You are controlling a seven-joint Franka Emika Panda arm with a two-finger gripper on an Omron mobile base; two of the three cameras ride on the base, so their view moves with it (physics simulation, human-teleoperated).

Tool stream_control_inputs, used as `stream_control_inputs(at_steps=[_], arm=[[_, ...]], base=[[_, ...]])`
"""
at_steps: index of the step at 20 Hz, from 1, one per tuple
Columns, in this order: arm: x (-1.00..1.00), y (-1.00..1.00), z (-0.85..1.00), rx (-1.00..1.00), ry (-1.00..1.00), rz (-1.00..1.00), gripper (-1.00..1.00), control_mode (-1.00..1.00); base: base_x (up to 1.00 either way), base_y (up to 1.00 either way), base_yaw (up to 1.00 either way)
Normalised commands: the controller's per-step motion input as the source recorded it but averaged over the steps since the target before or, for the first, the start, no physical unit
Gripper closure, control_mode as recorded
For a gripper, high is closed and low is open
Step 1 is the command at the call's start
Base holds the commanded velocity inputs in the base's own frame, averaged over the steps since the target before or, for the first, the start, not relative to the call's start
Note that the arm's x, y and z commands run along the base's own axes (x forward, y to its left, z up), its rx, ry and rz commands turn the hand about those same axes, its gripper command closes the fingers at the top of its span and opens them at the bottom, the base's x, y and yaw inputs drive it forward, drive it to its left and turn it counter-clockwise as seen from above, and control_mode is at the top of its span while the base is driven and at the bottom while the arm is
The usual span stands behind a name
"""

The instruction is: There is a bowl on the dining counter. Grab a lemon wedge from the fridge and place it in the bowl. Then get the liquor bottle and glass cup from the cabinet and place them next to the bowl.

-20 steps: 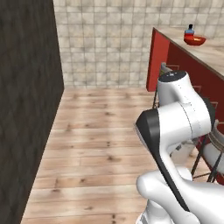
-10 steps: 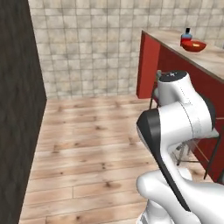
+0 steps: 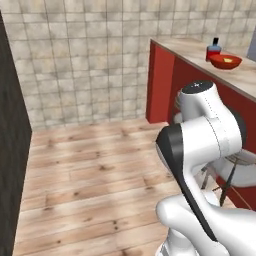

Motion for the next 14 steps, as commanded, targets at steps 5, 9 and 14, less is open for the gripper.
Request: stream_control_inputs(at_steps=[5,9,14], arm=[[0.0,0.0,0.0,0.0,0.0,0.0,1.0,1.0],[0.0,0.0,0.0,0.0,0.0,0.0,1.0,1.0],[0.0,0.0,0.0,0.0,0.0,0.0,1.0,1.0]], base=[[1.0,0.14,-0.21],[1.0,0.15,-0.23],[1.0,0.08,-0.25]])
